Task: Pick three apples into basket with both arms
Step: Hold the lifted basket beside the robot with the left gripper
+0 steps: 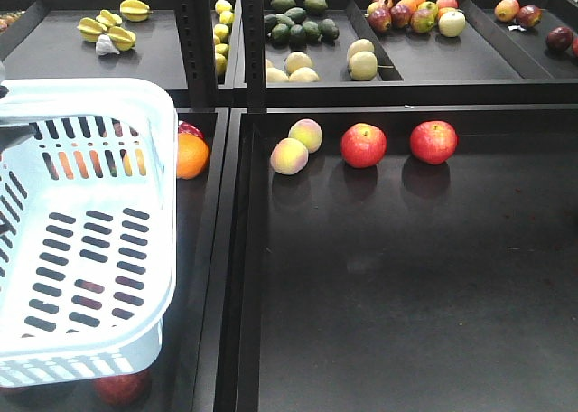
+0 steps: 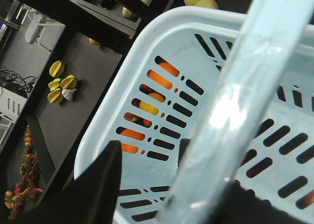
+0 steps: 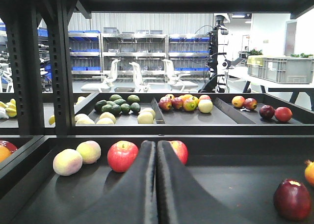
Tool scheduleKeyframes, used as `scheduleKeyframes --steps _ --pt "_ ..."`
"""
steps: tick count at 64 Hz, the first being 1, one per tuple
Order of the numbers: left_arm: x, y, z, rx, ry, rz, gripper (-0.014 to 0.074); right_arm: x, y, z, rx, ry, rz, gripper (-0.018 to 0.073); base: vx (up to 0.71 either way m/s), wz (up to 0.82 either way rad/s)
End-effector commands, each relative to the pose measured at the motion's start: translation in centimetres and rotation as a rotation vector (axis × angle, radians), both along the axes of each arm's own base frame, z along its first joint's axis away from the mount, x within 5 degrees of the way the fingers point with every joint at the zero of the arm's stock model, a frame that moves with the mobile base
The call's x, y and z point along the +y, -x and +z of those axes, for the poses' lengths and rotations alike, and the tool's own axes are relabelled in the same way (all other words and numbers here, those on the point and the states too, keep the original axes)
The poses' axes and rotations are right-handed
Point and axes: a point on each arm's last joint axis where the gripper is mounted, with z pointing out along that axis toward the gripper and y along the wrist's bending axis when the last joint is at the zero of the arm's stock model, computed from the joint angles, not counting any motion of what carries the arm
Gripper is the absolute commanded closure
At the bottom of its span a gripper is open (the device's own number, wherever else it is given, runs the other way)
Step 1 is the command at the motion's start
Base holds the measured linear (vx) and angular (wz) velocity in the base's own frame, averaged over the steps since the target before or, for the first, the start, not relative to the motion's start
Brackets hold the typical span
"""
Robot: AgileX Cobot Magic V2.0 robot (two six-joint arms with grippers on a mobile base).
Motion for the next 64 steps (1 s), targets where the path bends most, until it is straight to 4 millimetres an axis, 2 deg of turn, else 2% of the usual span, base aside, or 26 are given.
scheduleKeyframes --steps 1,64 --pt "0.10 0.34 2.02 -0.119 0.053 -0.017 0.0604 0.00 0.13 0.22 -0.068 0.011 -0.002 0.0568 0.00 0.00" --pt "0.11 0.34 2.02 -0.119 0.053 -0.017 0.0603 0.00 0.13 0.22 -0.068 0.011 -0.002 0.0568 0.00 0.00"
